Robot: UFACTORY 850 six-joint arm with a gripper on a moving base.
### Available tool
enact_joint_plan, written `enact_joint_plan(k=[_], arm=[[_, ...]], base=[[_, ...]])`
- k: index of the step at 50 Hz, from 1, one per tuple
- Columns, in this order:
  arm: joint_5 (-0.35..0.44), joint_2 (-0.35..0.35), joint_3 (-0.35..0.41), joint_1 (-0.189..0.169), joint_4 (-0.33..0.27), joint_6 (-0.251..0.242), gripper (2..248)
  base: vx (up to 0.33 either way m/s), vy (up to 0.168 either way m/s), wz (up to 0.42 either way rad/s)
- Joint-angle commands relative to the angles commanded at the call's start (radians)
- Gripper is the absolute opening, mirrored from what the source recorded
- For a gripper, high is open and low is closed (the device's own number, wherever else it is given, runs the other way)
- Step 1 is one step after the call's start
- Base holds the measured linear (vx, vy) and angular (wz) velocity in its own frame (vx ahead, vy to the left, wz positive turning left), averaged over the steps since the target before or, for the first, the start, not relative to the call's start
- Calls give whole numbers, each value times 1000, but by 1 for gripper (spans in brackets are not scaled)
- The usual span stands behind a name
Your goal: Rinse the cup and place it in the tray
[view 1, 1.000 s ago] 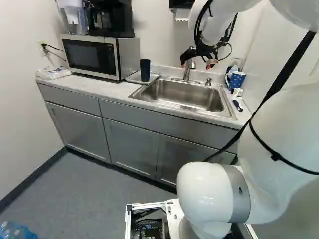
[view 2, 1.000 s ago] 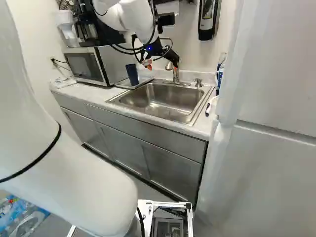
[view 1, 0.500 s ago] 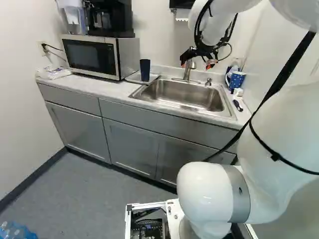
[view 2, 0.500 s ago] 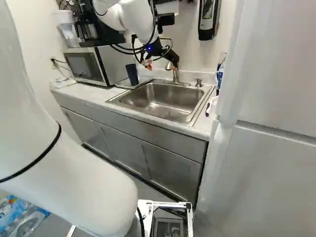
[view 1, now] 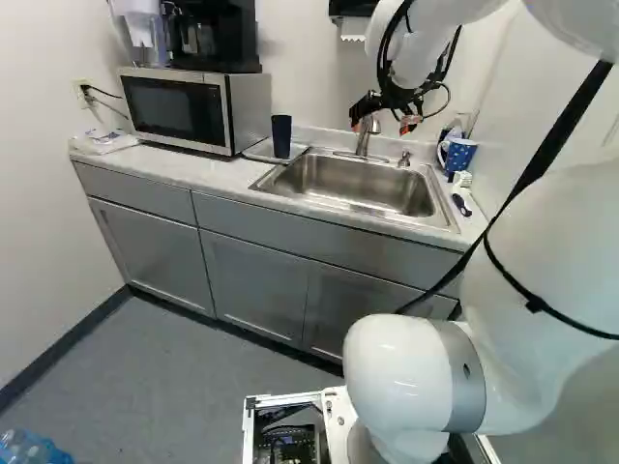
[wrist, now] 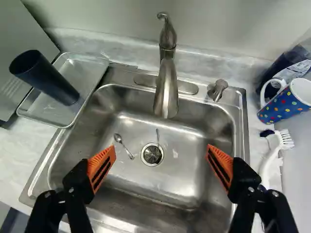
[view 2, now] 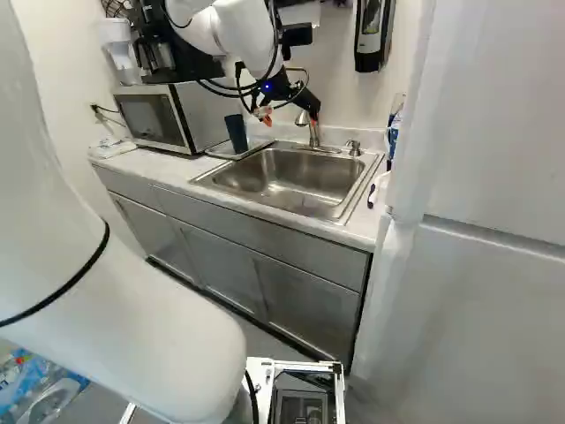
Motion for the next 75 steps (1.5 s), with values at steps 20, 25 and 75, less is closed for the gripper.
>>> enact_joint_plan(k=[20, 25, 75], arm=[[0, 0, 0, 0, 0, 0, 247], [0, 0, 0, 0, 0, 0, 247], [0, 0, 0, 0, 0, 0, 247]], base=[[0, 0, 0], [0, 0, 0], [-35, 57, 10]])
